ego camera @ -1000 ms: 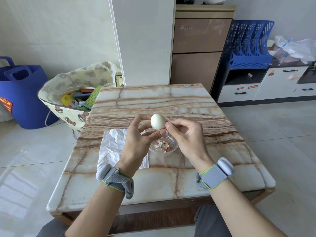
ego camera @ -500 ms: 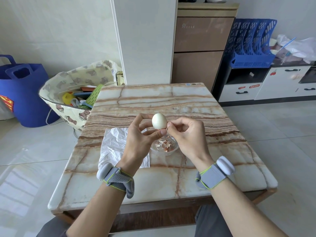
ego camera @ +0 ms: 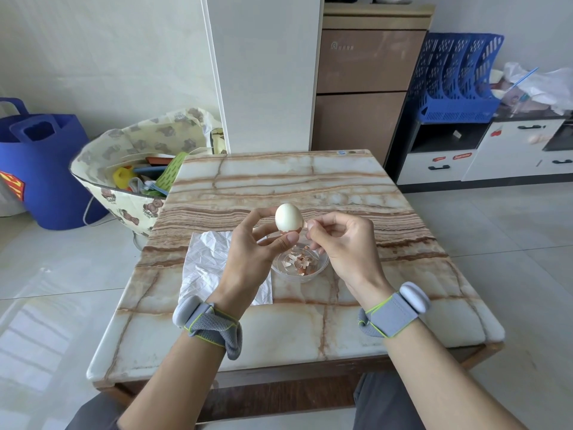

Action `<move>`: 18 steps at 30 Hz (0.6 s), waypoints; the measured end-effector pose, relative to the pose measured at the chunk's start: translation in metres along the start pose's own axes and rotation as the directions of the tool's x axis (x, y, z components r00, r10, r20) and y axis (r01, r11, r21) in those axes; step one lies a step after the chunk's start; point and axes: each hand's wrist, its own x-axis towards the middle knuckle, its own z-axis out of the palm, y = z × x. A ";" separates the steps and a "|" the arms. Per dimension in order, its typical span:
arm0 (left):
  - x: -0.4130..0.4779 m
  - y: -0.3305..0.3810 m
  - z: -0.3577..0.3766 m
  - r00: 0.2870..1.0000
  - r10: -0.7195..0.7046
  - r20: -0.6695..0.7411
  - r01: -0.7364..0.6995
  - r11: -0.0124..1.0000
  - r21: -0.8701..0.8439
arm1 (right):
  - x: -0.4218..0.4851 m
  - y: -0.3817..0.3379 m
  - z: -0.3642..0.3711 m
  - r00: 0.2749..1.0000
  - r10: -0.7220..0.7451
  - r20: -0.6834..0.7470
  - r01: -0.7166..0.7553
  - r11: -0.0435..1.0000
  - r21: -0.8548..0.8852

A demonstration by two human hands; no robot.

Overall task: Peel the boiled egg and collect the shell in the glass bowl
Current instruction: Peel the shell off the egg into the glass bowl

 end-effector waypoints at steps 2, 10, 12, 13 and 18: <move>0.001 -0.002 0.000 1.000 -0.007 0.007 0.007 1.000 -0.004 | 0.000 0.000 0.000 1.000 0.004 0.003 -0.004 1.000 -0.002; 0.002 -0.006 0.000 0.999 -0.013 0.041 0.013 1.000 0.001 | 0.002 0.002 -0.002 0.999 0.032 -0.039 -0.033 0.999 -0.028; 0.003 -0.007 0.000 0.999 -0.015 0.045 0.015 1.000 0.009 | 0.003 0.004 -0.003 0.997 0.040 -0.059 -0.041 0.999 -0.028; 0.003 -0.007 -0.001 0.999 -0.016 0.047 0.016 1.000 0.012 | 0.003 0.005 -0.004 0.997 0.041 -0.063 -0.043 0.999 -0.029; 0.005 -0.008 -0.001 0.999 -0.018 0.050 0.018 1.000 -0.002 | 0.003 0.009 -0.005 0.996 0.037 -0.084 -0.039 0.999 -0.020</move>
